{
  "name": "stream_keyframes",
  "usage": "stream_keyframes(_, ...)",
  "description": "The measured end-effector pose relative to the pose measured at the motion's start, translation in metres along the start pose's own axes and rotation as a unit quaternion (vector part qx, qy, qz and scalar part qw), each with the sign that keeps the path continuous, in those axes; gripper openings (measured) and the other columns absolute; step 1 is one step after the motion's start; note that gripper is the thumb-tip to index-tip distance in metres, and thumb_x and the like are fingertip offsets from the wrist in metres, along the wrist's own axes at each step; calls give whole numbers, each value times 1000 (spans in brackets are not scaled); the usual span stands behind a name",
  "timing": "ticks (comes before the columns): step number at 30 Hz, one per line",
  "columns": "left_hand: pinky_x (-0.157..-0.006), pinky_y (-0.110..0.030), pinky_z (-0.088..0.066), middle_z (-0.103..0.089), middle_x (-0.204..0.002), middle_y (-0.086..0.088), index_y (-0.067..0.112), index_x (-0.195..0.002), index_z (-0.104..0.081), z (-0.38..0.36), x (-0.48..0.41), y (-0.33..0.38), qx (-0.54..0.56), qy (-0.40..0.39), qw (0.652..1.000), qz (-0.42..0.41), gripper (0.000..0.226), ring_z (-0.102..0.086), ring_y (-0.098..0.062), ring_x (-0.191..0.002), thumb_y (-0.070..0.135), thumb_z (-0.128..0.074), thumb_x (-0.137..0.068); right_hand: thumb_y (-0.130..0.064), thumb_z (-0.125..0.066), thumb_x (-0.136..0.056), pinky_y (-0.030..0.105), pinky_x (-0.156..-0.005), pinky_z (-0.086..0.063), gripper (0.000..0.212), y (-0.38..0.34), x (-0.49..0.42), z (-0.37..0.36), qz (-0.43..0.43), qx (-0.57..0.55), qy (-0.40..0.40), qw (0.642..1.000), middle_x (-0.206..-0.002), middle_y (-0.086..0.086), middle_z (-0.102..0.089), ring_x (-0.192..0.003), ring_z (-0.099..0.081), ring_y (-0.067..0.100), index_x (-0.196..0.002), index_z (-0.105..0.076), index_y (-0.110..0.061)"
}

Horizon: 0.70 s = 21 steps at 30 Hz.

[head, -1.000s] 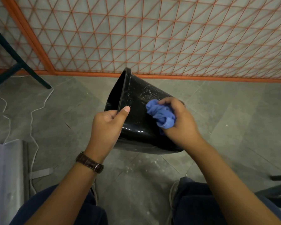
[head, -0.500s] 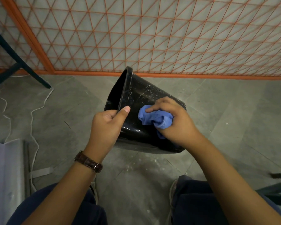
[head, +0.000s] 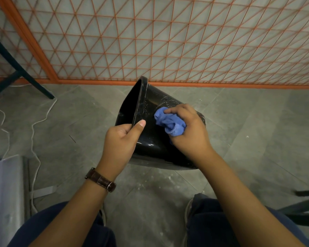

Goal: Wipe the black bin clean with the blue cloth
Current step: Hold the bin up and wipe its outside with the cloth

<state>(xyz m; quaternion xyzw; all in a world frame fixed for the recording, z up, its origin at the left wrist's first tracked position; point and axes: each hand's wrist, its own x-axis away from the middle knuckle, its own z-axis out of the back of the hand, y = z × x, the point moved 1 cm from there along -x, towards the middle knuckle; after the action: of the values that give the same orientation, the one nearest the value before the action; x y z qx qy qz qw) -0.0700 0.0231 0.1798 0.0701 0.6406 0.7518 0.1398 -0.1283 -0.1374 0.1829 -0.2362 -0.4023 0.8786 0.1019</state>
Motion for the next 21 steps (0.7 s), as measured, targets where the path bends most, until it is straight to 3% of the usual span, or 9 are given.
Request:
stream_keyframes(2,-38,-13,-22,-23,-32,10,19,-41,-26,-1,0,-1,-2,4,1000,-2,58,-22,-6,-33,23,-61,-87,-38,-56,-68,19,-86,-45,48,-5,3,-9,29,-1,-26,999,-108,0,-54,-100,-55,13,-110,-65,-16)
stream_keyframes(5,-39,-15,-21,-22,-33,10,14,-45,-26,1,-2,-2,-13,9,1000,-13,56,-22,-6,-36,21,-61,-87,-32,-59,-69,30,-85,-48,41,-10,5,-13,68,-41,-77,994,-107,0,-54,-100,-57,21,-106,-67,-15)
stream_keyframes(9,-40,-14,-22,-21,-34,11,17,-43,-24,-1,-1,-4,-7,9,1000,-10,58,-21,-6,-35,21,-61,-88,-24,-59,-67,37,-81,-51,28,0,-3,-4,32,-46,-16,998,-96,-4,-61,-92,-61,15,-90,-71,-15)
stream_keyframes(12,-40,-15,-21,-20,-35,11,15,-44,-24,-6,0,-7,2,10,1000,2,58,-21,-6,-37,22,-61,-88,-17,-66,-68,39,-83,-48,30,-4,-2,-12,46,8,8,999,-103,-2,-62,-94,-59,21,-98,-70,-17)
stream_keyframes(16,-44,-18,-25,-28,-40,8,-7,-49,-41,-3,-1,-10,7,12,1000,18,55,-28,-7,-43,29,-60,-87,-23,-65,-72,31,-84,-43,32,-15,2,-19,99,4,-63,993,-110,-4,-60,-92,-54,24,-104,-69,-22)
stream_keyframes(19,-47,-19,-28,-33,-42,6,17,-38,-41,1,-3,-12,33,28,998,43,55,-31,-7,-45,28,-60,-87,-22,-65,-71,31,-80,-41,21,-15,0,-10,126,14,-118,985,-101,-13,-58,-86,-56,24,-91,-72,-26)
stream_keyframes(21,-51,-22,-32,-33,-45,0,16,-38,-36,4,-4,-12,44,39,997,58,56,-34,-12,-47,30,-62,-87,-14,-66,-68,31,-79,-41,18,-8,-2,0,117,28,-127,985,-95,-16,-58,-84,-56,23,-80,-72,-26)
